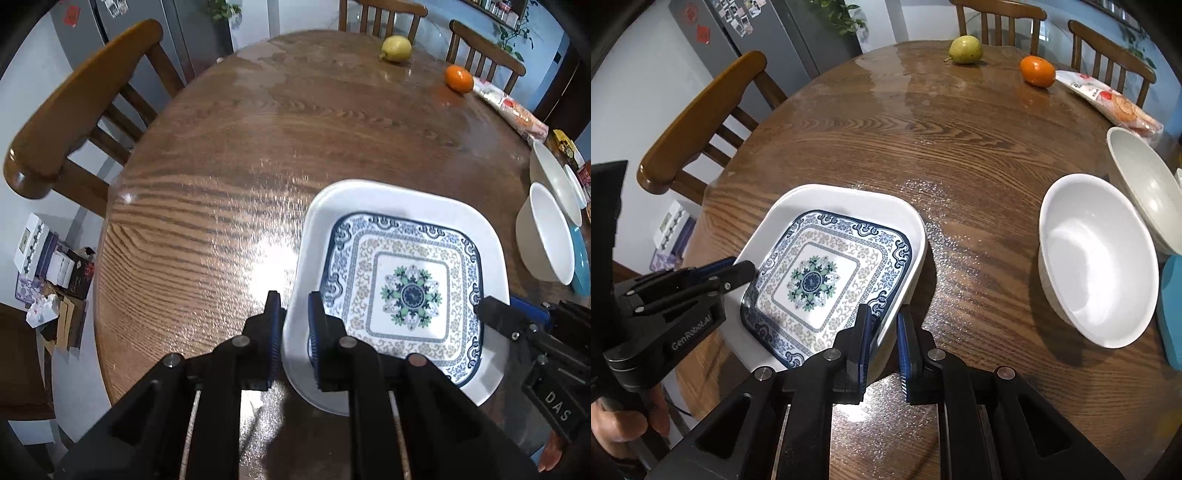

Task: Organize plates and bowls
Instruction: 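Open both grippers and move them toward the teal square plate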

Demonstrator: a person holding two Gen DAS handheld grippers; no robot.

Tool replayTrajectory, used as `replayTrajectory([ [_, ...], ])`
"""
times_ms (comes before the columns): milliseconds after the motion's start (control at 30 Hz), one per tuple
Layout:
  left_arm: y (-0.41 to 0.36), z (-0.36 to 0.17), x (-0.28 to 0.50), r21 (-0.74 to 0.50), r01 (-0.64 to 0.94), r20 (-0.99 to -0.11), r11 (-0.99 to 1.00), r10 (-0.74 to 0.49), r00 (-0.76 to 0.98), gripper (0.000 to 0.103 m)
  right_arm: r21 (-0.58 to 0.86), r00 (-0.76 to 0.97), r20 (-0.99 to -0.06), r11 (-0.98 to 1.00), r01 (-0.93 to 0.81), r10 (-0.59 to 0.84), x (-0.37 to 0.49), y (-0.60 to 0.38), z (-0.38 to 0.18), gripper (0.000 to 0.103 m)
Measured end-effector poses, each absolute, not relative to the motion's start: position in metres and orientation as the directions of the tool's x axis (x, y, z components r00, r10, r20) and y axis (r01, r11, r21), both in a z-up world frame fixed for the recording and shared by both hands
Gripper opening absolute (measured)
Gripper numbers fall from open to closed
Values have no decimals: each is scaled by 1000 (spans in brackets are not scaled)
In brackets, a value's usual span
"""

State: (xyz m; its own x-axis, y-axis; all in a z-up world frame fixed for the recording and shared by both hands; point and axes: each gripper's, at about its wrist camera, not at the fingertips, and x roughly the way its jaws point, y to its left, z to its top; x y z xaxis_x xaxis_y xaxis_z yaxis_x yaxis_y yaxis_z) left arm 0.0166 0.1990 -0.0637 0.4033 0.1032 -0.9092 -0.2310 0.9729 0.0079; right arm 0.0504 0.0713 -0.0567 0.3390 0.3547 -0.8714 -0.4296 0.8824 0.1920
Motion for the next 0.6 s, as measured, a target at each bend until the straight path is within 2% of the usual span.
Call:
replayTrajectory([
  [33,198,-61,17,7,-231,-906,973,104,411,14,188,345,-870,885,-427,351,50,70,-56,13],
  [100,199,-56,16,-1,-238,-899,971,103,425,20,174,363,-868,891,-419,340,50,67,-55,13],
  [200,199,-48,14,-22,-254,-890,967,96,445,35,157,401,-851,892,-424,340,47,63,-47,13],
  [267,198,-42,12,-38,-264,-885,964,90,457,52,141,433,-834,890,-434,343,43,61,-38,13],
  [300,196,-38,10,-52,-267,-880,962,82,468,56,138,445,-824,887,-441,350,41,59,-33,14],
  [367,191,-31,9,-78,-262,-871,962,62,488,59,127,473,-806,883,-451,357,35,54,-24,21],
  [433,182,-22,8,-111,-251,-864,962,32,503,63,116,501,-787,884,-452,359,30,46,-15,35],
  [533,165,-10,6,-152,-225,-846,962,-9,533,72,120,536,-760,890,-440,367,23,30,-3,38],
  [600,150,-1,4,-168,-202,-833,965,-29,552,73,128,552,-747,895,-428,370,20,17,3,38],
])
